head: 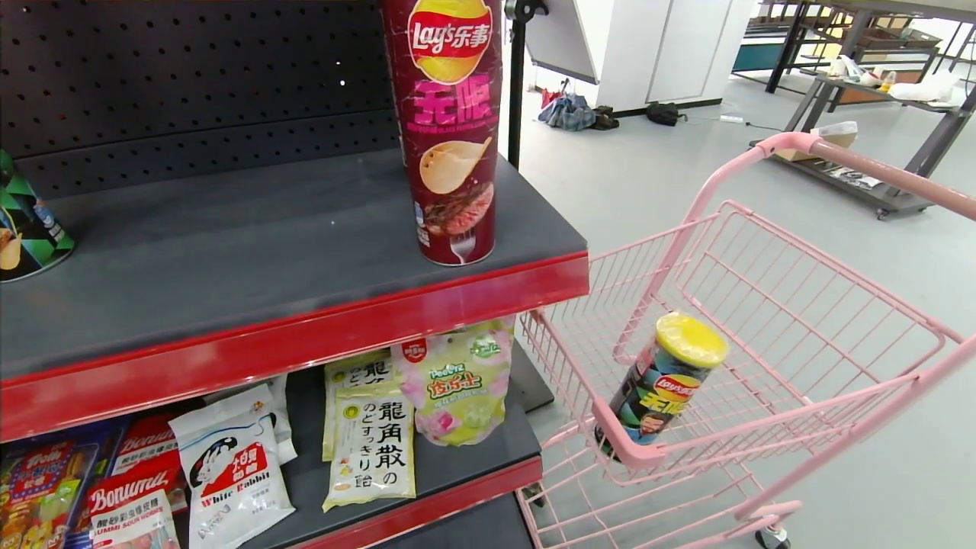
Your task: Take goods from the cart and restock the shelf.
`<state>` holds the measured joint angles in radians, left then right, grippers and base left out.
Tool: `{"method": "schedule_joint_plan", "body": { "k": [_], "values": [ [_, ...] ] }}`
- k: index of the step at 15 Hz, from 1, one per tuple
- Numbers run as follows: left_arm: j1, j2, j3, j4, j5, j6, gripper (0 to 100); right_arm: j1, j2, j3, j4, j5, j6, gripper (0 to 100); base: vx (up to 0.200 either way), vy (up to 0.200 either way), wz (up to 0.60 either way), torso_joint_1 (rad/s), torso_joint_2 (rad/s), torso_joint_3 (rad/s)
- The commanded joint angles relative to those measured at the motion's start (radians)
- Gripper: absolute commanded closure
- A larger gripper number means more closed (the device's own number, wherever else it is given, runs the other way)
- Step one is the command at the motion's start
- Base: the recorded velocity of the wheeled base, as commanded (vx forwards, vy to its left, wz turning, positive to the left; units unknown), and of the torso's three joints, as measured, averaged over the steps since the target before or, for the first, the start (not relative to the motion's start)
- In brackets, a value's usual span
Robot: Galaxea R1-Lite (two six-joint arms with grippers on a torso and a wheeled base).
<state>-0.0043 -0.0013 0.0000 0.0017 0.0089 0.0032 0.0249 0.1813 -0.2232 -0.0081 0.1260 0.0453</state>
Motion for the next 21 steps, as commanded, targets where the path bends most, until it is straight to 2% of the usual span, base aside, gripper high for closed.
{"method": "schedule_joint_plan", "body": {
  "k": [1, 2, 3, 4, 7, 14, 21],
  "values": [
    [0.000, 0.001, 0.000, 0.000, 0.000, 0.000, 0, 0.098, 0.684, -0.308, -0.179, 0.129, 0.076, 0, 0.000, 0.000, 0.00, 0.000, 0.00, 0.000],
    [0.000, 0.001, 0.000, 0.000, 0.000, 0.000, 0, 0.124, 0.810, -0.251, -0.365, 0.132, 0.080, 0, 0.000, 0.000, 0.00, 0.000, 0.00, 0.000],
    [0.000, 0.001, 0.000, 0.000, 0.000, 0.000, 0, 0.147, 0.977, -0.145, -0.630, 0.155, 0.079, 0, 0.000, 0.000, 0.00, 0.000, 0.00, 0.000],
    [0.000, 0.001, 0.000, 0.000, 0.000, 0.000, 0, 0.152, 1.051, -0.102, -0.717, 0.189, 0.077, 0, 0.000, 0.000, 0.00, 0.000, 0.00, 0.000],
    [0.000, 0.001, 0.000, 0.000, 0.000, 0.000, 0, 0.148, 1.184, -0.082, -0.740, 0.227, 0.085, 0, 0.000, 0.000, 0.00, 0.000, 0.00, 0.000],
    [0.000, 0.001, 0.000, -0.002, 0.000, 0.004, 0, 0.179, 1.296, -0.111, -0.748, 0.235, 0.128, 0, 0.000, 0.000, 0.00, 0.000, 0.00, 0.000],
    [0.000, 0.001, 0.000, -0.002, 0.000, 0.004, 0, 0.224, 1.489, -0.117, -0.918, 0.230, 0.126, 0, 0.000, 0.000, 0.00, 0.000, 0.00, 0.000]
  ]
}}
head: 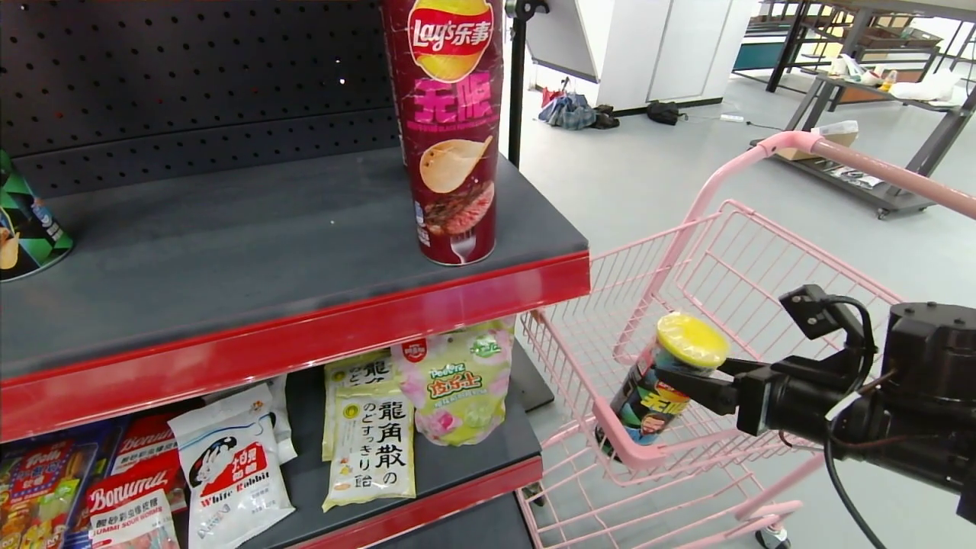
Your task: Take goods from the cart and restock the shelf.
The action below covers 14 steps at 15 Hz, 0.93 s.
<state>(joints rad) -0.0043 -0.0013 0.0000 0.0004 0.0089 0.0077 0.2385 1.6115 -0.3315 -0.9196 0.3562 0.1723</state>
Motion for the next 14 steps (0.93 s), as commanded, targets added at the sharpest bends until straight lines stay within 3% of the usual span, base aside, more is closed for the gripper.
{"method": "schedule_joint_plan", "body": {
  "k": [1, 5, 9, 10, 14],
  "values": [
    [0.000, 0.001, 0.000, 0.000, 0.000, 0.000, 0, 0.010, 0.080, -0.014, -0.024, 0.000, -0.001, 0, 0.000, 0.000, 0.00, 0.000, 0.00, 0.000],
    [0.000, 0.001, 0.000, 0.000, 0.000, 0.000, 0, 0.024, 0.168, -0.009, -0.133, -0.002, 0.001, 0, 0.000, 0.000, 0.00, 0.000, 0.00, 0.000],
    [0.000, 0.001, 0.000, 0.000, 0.000, 0.000, 0, 0.025, 0.196, -0.014, -0.136, 0.001, 0.003, 0, 0.000, 0.000, 0.00, 0.000, 0.00, 0.000],
    [0.001, 0.001, 0.000, 0.000, 0.000, 0.000, 0, 0.025, 0.197, -0.015, -0.136, 0.001, 0.006, 100, 0.000, 0.000, 0.00, 0.000, 0.00, 0.000],
    [0.001, 0.001, 0.000, 0.000, 0.000, 0.000, 0, 0.025, 0.202, -0.035, -0.136, 0.001, 0.018, 100, 0.000, 0.000, 0.00, 0.000, 0.00, 0.000]
  ]
}}
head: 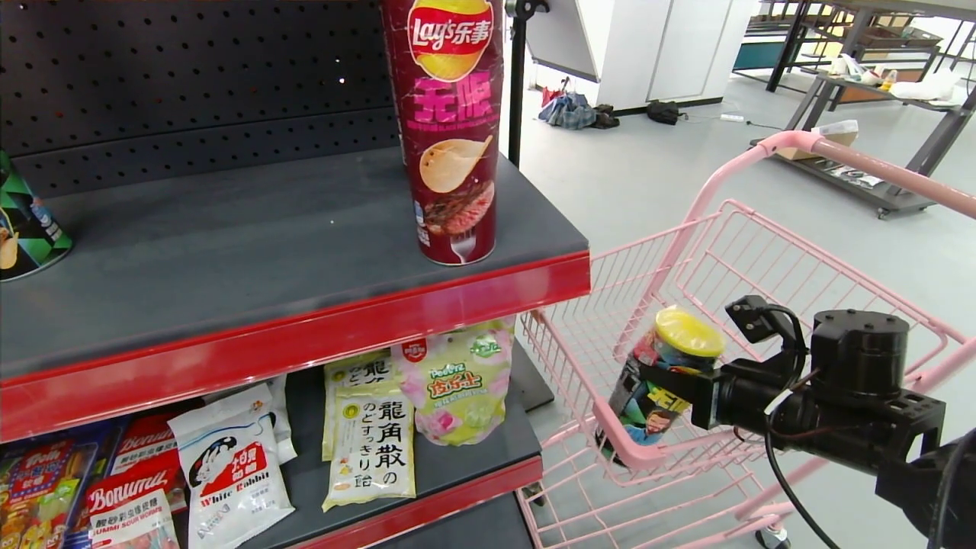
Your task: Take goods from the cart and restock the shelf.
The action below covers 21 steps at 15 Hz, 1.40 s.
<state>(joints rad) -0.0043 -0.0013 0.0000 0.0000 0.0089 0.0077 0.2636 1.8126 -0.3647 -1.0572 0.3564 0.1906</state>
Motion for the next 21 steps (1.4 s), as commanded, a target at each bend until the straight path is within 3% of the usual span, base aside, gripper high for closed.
{"method": "schedule_joint_plan", "body": {
  "k": [1, 4, 6, 9, 11, 13, 15, 16, 19, 21],
  "values": [
    [0.000, 0.001, 0.000, 0.000, 0.000, 0.000, 0, 0.008, -0.002, 0.000, -0.001, 0.001, 0.000, 100, 0.000, 0.000, 0.00, 0.000, 0.00, 0.000],
    [0.000, 0.001, 0.000, 0.000, 0.000, 0.000, 0, 0.019, -0.091, -0.020, -0.033, -0.005, -0.007, 100, 0.000, 0.000, 0.00, 0.000, 0.00, 0.000],
    [0.001, 0.001, 0.000, 0.000, 0.000, 0.000, 0, -0.012, -0.156, -0.155, 0.011, -0.005, -0.013, 100, 0.000, 0.000, 0.00, 0.000, 0.00, 0.000],
    [0.000, 0.001, 0.000, 0.000, 0.000, 0.000, 0, -0.032, -0.351, -0.361, 0.295, -0.007, -0.051, 100, 0.000, 0.000, 0.00, 0.000, 0.00, 0.000],
    [0.000, 0.001, 0.000, 0.000, 0.000, 0.000, 0, -0.050, -0.547, -0.462, 0.585, -0.019, -0.119, 100, 0.000, 0.000, 0.00, 0.000, 0.00, 0.000],
    [0.001, 0.001, 0.000, 0.000, 0.000, 0.000, 0, -0.086, -0.696, -0.447, 0.743, -0.059, -0.151, 100, 0.000, 0.000, 0.00, 0.000, 0.00, 0.000],
    [0.000, 0.001, 0.000, 0.002, 0.000, -0.002, 0, -0.126, -0.960, -0.323, 1.005, -0.240, -0.165, 100, 0.000, 0.000, 0.00, 0.000, 0.00, 0.000],
    [0.000, 0.001, 0.000, 0.002, 0.000, 0.000, 0, -0.122, -1.076, -0.273, 1.089, -0.269, -0.171, 100, 0.000, 0.000, 0.00, 0.000, 0.00, 0.000],
    [0.000, 0.001, 0.000, 0.002, -0.001, 0.000, 0, -0.161, -1.326, -0.217, 1.347, -0.286, -0.238, 100, 0.000, 0.000, 0.00, 0.000, 0.00, 0.000],
    [0.000, 0.001, 0.000, 0.002, -0.001, 0.000, 0, -0.164, -1.375, -0.191, 1.384, -0.293, -0.281, 100, 0.000, 0.000, 0.00, 0.000, 0.00, 0.000]
  ]
}}
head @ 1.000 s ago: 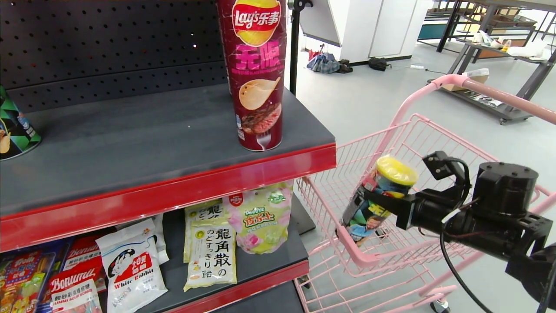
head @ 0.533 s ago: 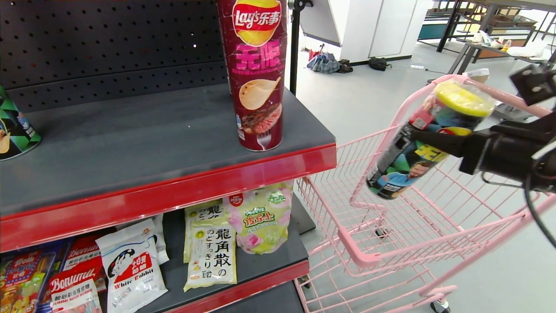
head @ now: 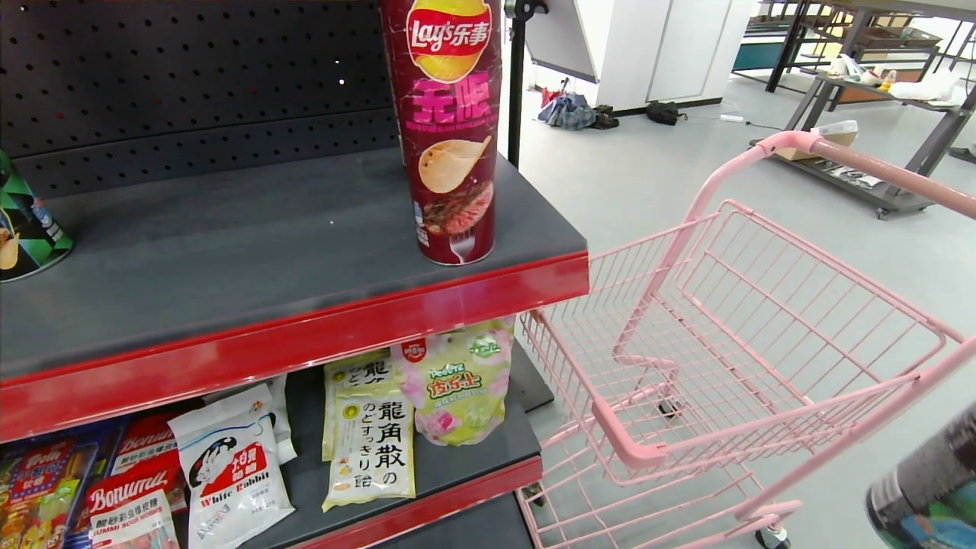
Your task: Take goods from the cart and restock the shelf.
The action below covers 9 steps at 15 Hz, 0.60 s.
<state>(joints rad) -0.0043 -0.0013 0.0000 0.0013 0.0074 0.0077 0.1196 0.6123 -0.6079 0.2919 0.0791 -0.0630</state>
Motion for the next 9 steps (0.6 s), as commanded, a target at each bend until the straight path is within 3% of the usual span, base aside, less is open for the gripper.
{"method": "schedule_joint_plan", "body": {
  "k": [1, 9],
  "values": [
    [0.001, 0.001, 0.000, 0.000, 0.000, 0.000, 0, -0.021, -0.183, 0.079, 0.016, -0.030, -0.044, 100, 0.000, 0.000, 0.00, 0.000, 0.00, 0.000],
    [0.000, 0.001, 0.000, 0.000, -0.003, 0.000, 0, -0.021, -0.267, 0.172, 0.006, -0.044, -0.055, 100, 0.000, 0.000, 0.00, 0.000, 0.00, 0.000]
  ]
}}
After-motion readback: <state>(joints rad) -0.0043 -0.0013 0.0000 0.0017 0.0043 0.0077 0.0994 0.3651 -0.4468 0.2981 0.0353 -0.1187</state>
